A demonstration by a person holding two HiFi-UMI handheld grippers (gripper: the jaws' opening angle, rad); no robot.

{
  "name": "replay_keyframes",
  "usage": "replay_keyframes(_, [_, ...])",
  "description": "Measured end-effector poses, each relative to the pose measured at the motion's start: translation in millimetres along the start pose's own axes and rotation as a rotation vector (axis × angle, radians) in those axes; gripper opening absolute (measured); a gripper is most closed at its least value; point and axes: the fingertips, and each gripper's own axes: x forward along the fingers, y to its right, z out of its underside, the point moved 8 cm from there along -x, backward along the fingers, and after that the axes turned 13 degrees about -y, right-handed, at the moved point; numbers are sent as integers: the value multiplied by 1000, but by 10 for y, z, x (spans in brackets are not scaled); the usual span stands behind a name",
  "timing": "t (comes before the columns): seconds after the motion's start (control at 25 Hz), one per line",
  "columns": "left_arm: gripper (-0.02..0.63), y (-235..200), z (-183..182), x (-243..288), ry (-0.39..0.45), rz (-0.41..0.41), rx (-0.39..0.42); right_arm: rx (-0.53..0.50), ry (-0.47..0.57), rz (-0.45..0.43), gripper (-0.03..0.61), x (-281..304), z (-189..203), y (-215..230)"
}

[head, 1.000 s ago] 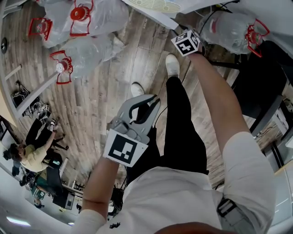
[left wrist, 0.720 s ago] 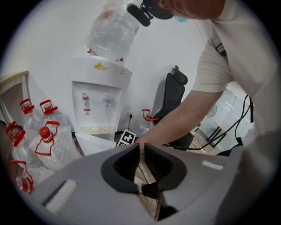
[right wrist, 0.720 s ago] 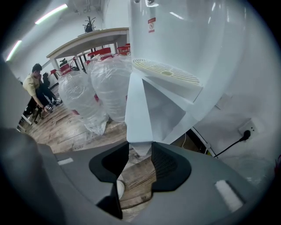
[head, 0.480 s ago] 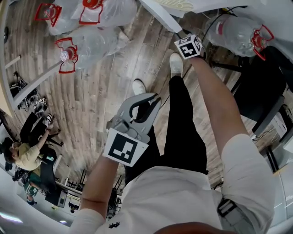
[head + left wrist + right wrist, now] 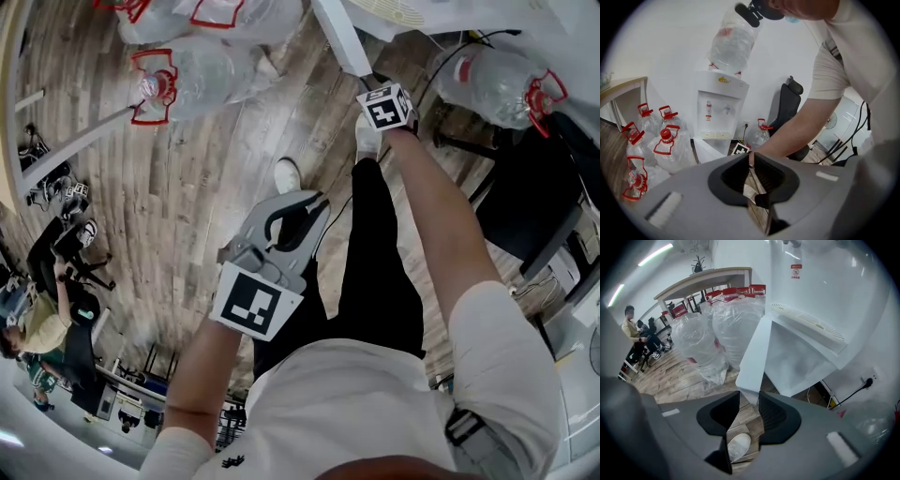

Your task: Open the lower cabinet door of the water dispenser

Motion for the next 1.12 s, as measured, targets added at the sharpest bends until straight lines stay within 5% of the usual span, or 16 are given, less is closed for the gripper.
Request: replay_keyframes(1.12, [60, -268, 937, -768, 99, -111, -153, -204, -9, -40, 49, 230, -715, -1251])
